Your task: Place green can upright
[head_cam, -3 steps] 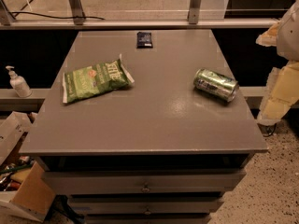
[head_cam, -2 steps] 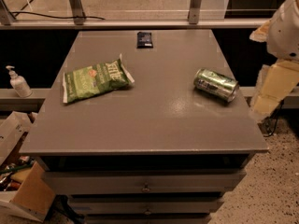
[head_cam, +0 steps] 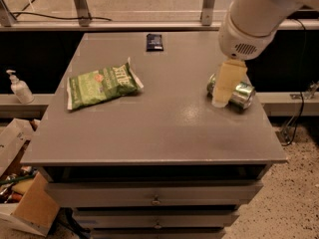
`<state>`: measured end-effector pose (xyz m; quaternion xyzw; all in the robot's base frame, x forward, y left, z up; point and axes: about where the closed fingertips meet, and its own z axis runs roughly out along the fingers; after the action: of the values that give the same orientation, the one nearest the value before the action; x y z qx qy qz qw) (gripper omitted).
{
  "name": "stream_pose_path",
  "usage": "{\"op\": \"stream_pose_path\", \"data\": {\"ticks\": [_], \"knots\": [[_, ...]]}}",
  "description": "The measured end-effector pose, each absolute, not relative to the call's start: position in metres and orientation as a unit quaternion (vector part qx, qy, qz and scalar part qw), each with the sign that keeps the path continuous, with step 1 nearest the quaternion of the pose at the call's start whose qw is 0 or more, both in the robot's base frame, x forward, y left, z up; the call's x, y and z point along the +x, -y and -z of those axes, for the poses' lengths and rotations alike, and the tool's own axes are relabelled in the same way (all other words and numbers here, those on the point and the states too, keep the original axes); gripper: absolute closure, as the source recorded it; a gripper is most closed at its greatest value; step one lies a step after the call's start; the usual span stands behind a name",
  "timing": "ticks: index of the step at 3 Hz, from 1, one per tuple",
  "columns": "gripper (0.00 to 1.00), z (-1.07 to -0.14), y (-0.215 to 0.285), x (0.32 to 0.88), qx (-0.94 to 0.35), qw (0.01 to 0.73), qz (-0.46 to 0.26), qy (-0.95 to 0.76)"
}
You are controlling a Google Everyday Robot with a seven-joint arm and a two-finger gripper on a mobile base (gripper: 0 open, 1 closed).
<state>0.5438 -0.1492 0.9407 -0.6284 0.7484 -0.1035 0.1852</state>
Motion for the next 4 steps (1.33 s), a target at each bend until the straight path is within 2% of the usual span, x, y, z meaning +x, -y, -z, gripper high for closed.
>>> {"op": "stream_pose_path", "data": {"ticks": [2, 4], "knots": [[0.0, -0.889, 0.13, 0.6, -0.619, 0.146, 0.122, -0.762], [0.0, -0.86, 0.151, 0.621, -0.586, 0.112, 0.126, -0.793]]}}
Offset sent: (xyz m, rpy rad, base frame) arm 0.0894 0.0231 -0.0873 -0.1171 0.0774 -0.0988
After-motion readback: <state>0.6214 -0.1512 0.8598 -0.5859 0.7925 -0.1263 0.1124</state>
